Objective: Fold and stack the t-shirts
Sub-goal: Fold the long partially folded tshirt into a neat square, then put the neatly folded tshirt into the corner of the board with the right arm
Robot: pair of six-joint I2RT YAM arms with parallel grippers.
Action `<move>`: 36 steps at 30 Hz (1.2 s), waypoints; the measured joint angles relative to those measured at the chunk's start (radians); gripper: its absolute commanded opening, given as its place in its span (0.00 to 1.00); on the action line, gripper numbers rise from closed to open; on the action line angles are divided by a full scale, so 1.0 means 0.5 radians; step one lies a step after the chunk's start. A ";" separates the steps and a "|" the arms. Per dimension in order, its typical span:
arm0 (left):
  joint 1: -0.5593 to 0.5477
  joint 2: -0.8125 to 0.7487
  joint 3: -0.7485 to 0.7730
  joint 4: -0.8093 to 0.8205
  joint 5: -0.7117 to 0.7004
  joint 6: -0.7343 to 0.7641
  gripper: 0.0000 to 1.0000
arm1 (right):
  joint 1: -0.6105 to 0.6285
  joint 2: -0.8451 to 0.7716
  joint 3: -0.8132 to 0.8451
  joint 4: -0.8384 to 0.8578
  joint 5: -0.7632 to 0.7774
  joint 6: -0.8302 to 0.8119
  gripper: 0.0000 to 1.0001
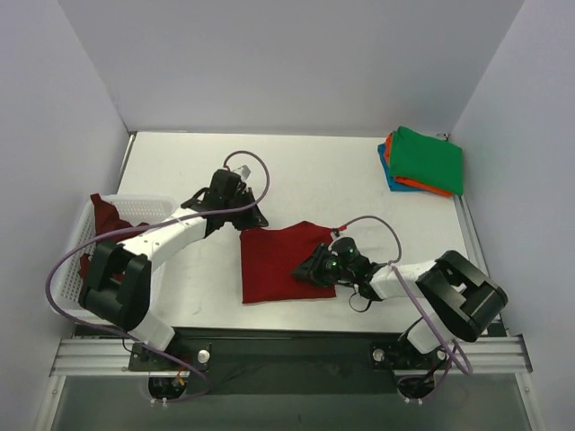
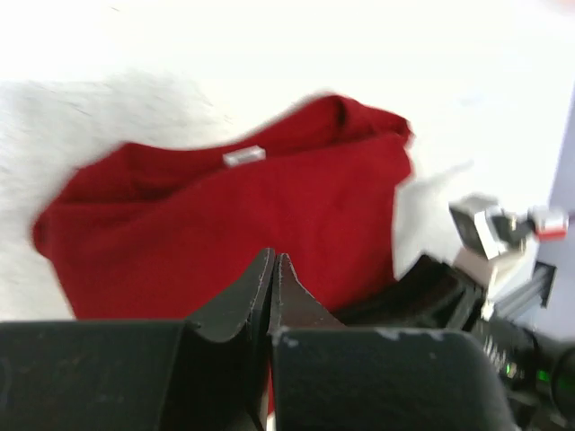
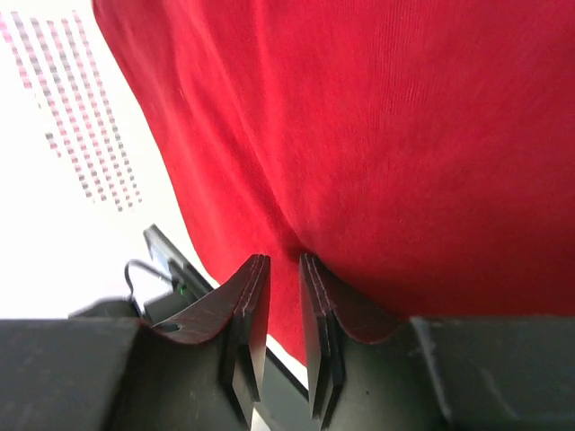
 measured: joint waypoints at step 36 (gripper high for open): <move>-0.706 -0.151 -0.712 0.325 -0.134 -0.280 0.00 | -0.732 -0.117 0.539 -1.216 -0.138 -1.266 0.74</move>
